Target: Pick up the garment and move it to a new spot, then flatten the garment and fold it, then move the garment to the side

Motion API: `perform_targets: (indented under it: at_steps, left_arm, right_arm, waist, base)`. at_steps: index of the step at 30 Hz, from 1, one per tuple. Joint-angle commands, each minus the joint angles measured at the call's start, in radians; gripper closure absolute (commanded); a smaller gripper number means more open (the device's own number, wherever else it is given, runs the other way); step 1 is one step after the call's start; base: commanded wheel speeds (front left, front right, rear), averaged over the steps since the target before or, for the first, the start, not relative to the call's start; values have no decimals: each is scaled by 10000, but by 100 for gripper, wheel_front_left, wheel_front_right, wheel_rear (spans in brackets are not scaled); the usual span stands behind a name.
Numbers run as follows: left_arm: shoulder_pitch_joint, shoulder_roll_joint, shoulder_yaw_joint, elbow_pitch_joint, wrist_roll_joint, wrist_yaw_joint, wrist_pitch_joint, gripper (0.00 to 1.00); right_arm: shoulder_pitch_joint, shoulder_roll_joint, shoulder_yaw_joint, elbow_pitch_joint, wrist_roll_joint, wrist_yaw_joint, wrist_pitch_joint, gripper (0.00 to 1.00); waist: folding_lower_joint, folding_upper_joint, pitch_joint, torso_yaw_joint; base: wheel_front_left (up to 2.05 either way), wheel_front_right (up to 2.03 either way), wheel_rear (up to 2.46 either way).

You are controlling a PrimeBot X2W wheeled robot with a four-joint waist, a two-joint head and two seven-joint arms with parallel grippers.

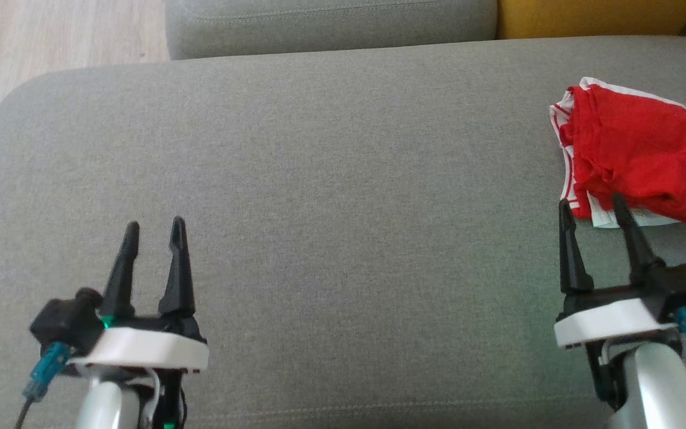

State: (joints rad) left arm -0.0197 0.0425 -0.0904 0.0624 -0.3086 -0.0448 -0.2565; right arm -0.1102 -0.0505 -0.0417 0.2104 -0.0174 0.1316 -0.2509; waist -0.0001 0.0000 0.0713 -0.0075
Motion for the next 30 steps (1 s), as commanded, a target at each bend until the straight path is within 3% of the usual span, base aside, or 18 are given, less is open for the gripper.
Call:
perform_targets:
  at_steps: [1,4,30]
  left_arm:
    - [1,-6,2,52,-28,-1,-2,100]
    - [147,-25,-18,576,-143,-6,31,100]
    - [-67,96,268,853,-2858,-178,671,100]
  right_arm:
    - [1,4,6,36,2,0,2,100]
    - [121,23,-10,556,133,0,65,100]
    - [121,19,-140,494,3402,-2,780,100]
  waist:
    - [1,0,-1,2]
    - [1,0,-8,3]
    - [1,0,-144,18]
  base:
    - [0,0,0]
    - [0,0,0]
    - [0,0,0]
